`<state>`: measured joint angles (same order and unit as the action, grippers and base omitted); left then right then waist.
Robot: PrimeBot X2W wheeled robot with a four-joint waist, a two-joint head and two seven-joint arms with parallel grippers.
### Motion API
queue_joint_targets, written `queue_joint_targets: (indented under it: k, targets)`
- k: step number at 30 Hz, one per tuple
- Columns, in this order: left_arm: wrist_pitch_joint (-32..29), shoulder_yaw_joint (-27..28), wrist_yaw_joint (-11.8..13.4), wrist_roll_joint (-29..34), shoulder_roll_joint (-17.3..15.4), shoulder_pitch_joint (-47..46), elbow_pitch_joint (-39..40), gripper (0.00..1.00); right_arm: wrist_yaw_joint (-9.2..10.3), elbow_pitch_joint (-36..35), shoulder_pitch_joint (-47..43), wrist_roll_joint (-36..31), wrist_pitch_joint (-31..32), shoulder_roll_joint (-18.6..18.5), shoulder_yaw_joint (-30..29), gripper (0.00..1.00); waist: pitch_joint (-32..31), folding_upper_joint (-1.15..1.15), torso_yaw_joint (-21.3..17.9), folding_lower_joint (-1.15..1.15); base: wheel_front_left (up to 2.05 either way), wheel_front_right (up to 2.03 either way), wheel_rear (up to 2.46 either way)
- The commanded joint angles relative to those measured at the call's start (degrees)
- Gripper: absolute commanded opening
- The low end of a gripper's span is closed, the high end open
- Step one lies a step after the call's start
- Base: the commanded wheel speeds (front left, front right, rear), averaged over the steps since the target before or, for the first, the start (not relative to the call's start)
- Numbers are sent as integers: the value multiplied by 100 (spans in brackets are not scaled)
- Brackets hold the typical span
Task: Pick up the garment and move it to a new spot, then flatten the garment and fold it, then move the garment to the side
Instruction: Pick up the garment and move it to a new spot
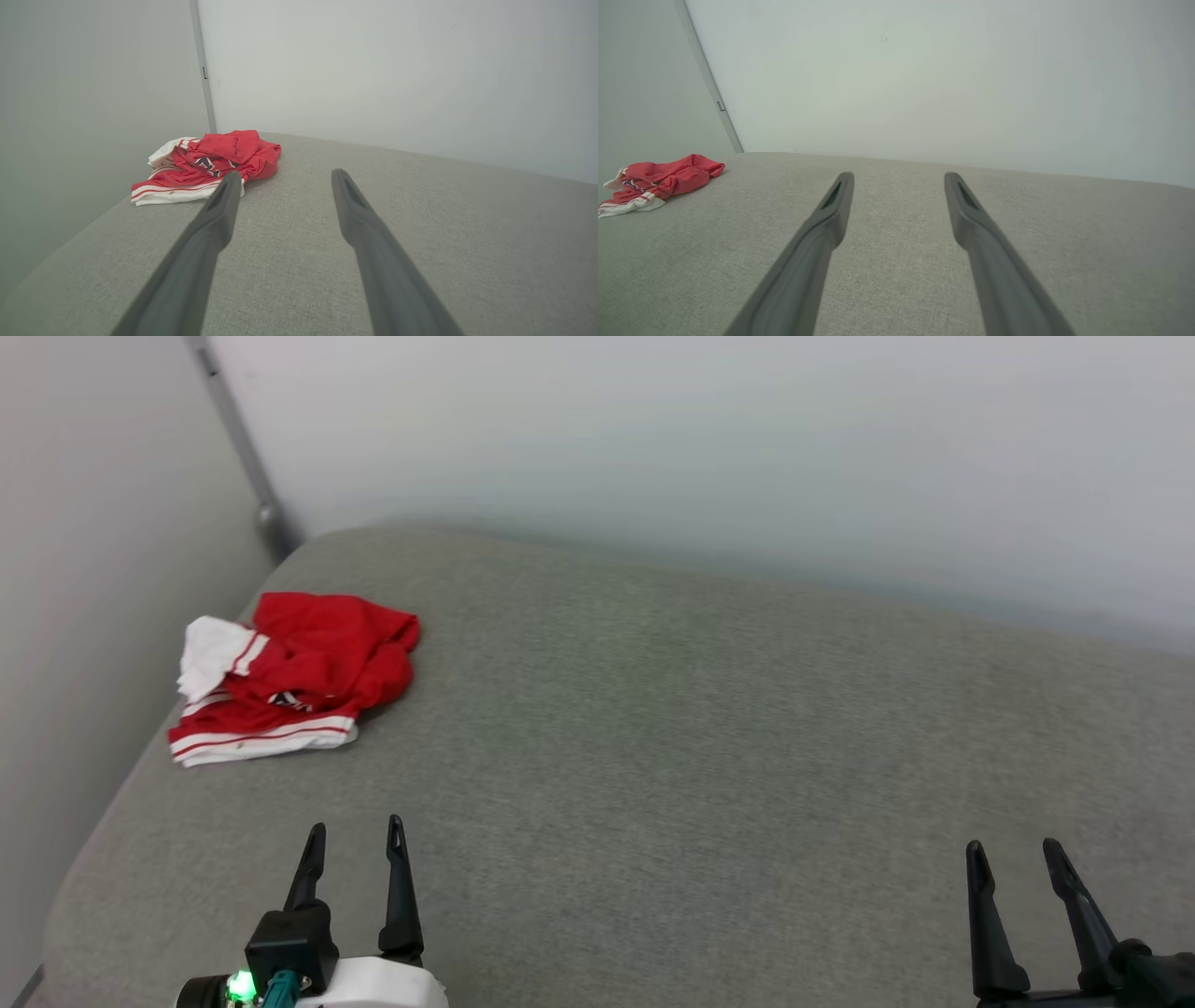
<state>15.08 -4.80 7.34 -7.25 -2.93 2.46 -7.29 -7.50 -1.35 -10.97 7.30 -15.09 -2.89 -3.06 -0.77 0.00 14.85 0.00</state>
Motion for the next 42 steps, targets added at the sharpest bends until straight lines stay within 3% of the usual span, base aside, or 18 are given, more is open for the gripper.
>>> queue_joint_targets:
  k: [1, 12, 17, 27, 32, 37, 42]
  targets:
    - [15, 33, 22, -8, 7, 64, 11, 100, 2, -19, -82, -13, -12, 3, 22, 100, -3, 0, 259, 0, 0, 0, 0]
    - [14, 136, 80, -4, 6, 38, 39, 100, 2, -36, -53, -44, -12, 2, 55, 100, 74, 0, 1157, 0, 0, 0, 0]
    - [14, 203, 130, -39, 7, 88, 42, 100, 2, -33, 9, -90, -12, 3, 124, 100, 119, 0, 1393, 0, 0, 0, 0]
    - [15, 307, 229, -113, 7, 130, 124, 100, 2, 19, 157, -185, -12, 2, 231, 100, 226, 0, 1448, 0, 0, 0, 0]
    - [15, 445, 20, 5, -39, -231, -47, 100, 2, -8, 134, -191, -12, 2, 156, 100, 275, 0, 1427, 0, 0, 0, 0]
    - [14, 728, -280, 2, -357, -1023, -404, 100, 3, -87, 228, -330, -12, 2, 102, 100, 518, 0, 1229, 0, 0, 0, 0]
    - [14, 1100, -490, -77, -889, -2153, -901, 100, 2, -169, 428, -501, -12, 4, 90, 100, 913, 0, 905, 0, 0, 0, 0]
